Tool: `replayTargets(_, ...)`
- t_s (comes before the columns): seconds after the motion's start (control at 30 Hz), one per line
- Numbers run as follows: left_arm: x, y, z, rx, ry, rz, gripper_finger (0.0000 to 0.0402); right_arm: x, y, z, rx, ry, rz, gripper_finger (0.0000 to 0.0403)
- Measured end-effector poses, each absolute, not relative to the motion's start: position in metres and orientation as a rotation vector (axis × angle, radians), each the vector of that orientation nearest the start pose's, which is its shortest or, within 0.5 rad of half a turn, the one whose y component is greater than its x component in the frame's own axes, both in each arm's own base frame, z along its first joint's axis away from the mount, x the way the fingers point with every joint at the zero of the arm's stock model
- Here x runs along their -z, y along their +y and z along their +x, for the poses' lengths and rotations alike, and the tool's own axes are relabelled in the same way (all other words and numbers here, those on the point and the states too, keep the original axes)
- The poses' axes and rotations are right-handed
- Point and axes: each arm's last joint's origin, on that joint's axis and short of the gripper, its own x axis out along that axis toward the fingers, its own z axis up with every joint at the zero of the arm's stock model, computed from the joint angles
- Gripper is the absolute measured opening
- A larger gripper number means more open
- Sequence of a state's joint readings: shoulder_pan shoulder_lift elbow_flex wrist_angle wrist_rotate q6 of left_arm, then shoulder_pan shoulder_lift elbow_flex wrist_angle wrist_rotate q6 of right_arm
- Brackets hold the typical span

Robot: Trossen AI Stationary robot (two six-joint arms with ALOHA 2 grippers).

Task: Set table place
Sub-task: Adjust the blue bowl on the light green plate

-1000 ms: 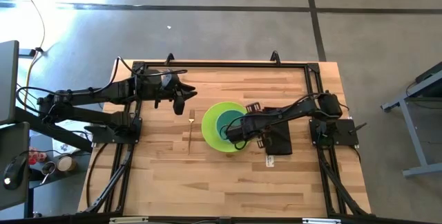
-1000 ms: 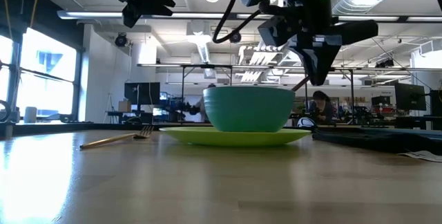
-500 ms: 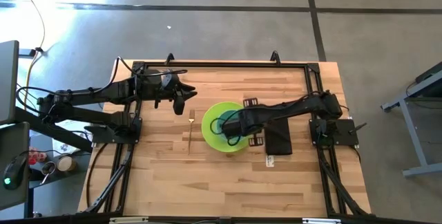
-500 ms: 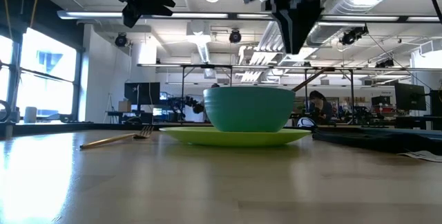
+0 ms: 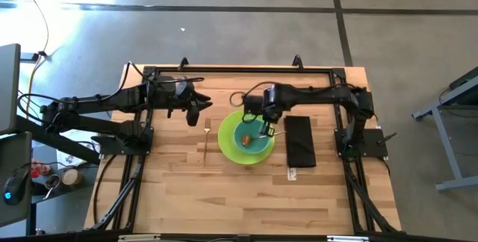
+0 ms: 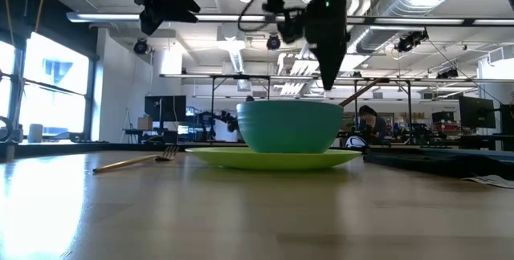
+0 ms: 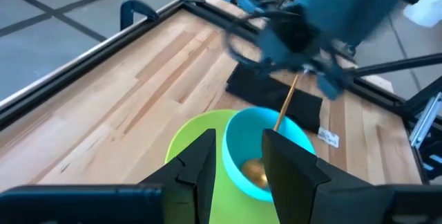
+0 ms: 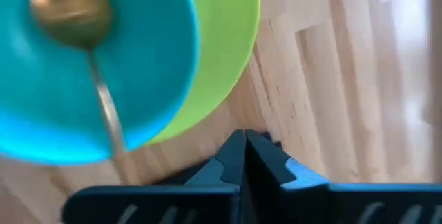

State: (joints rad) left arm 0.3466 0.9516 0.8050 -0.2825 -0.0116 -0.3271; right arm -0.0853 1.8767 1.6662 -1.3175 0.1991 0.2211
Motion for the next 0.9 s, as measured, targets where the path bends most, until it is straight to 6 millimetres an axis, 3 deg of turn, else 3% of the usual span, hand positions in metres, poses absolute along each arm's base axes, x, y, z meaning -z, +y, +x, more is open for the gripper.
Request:
replayTargets(0.13, -0.299, 0.070, 0.192, -0.424, 0.397, -0.395, 0.0106, -0.233, -0.051, 0.348, 0.375, 1.516, 0.204, 0.0001)
replayTargets(0.33, -0.298, 0.070, 0.192, -0.424, 0.411, -0.392, 0.0106, -0.200, -0.049, 0.340, 0.313, 1.539, 0.354, 0.0000)
replayTargets(0.6, -0.298, 0.070, 0.192, -0.424, 0.412, -0.388, 0.0106, -0.211, -0.037, 0.354, 0.283, 1.443, 0.370, 0.0000)
replayTargets(0.9, -0.295, 0.069, 0.190, -0.427, 0.440, -0.392, 0.0106, -0.238, -0.047, 0.362, 0.336, 1.375, 0.303, 0.0000)
